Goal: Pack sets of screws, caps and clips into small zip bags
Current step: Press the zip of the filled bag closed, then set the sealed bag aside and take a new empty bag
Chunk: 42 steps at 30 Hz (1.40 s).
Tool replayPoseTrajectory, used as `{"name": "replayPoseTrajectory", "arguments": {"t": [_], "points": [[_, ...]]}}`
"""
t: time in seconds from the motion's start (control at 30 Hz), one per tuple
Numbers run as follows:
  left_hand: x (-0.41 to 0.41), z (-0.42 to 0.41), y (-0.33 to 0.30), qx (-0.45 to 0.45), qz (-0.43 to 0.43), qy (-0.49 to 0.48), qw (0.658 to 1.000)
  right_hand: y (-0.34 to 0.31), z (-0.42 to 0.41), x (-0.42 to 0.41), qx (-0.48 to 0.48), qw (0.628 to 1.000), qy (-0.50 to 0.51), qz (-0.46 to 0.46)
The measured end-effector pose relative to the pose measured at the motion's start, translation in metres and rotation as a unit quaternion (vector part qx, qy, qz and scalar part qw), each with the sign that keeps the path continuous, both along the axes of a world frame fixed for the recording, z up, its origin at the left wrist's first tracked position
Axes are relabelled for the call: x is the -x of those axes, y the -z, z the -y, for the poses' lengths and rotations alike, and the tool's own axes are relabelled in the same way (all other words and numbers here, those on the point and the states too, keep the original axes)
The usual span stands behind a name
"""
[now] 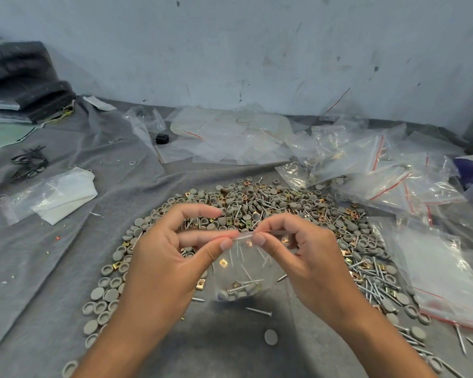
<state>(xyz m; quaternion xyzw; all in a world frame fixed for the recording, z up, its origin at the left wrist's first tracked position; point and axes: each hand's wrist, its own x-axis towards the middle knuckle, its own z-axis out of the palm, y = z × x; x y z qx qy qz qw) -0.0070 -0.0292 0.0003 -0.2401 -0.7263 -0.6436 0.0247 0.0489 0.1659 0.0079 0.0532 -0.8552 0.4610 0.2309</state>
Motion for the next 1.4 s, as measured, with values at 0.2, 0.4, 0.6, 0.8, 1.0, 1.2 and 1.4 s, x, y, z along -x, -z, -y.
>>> {"name": "replayPoseTrajectory", "arguments": {"t": [0.2,0.4,0.6,0.8,1.0,1.2,1.4], "points": [[-0.001,-0.001,0.004,-0.012,-0.026,-0.035,0.999,-0.003,-0.006,-0.001,0.016,1.000,-0.019,0.003],[0.003,-0.003,0.008,-0.013,-0.048,-0.067,0.997,-0.020,-0.024,0.014,0.032,0.999,0.008,0.036],[0.012,0.004,0.006,-0.003,-0.032,-0.103,0.994,-0.084,-0.123,0.075,0.115,0.959,0.260,-0.018],[0.006,0.000,0.007,0.012,-0.017,-0.085,0.996,-0.073,-0.210,0.040,0.034,0.906,0.388,0.164],[0.006,0.000,0.005,0.011,-0.022,-0.089,0.996,-0.001,-0.201,-0.072,-0.302,0.813,0.283,0.409],[0.005,-0.003,0.006,0.021,-0.030,-0.084,0.996,0.044,-0.206,-0.115,-0.254,0.847,0.330,0.330],[0.002,-0.006,0.006,0.051,-0.035,-0.078,0.995,0.017,-0.218,-0.111,-0.236,0.861,0.373,0.254]]}}
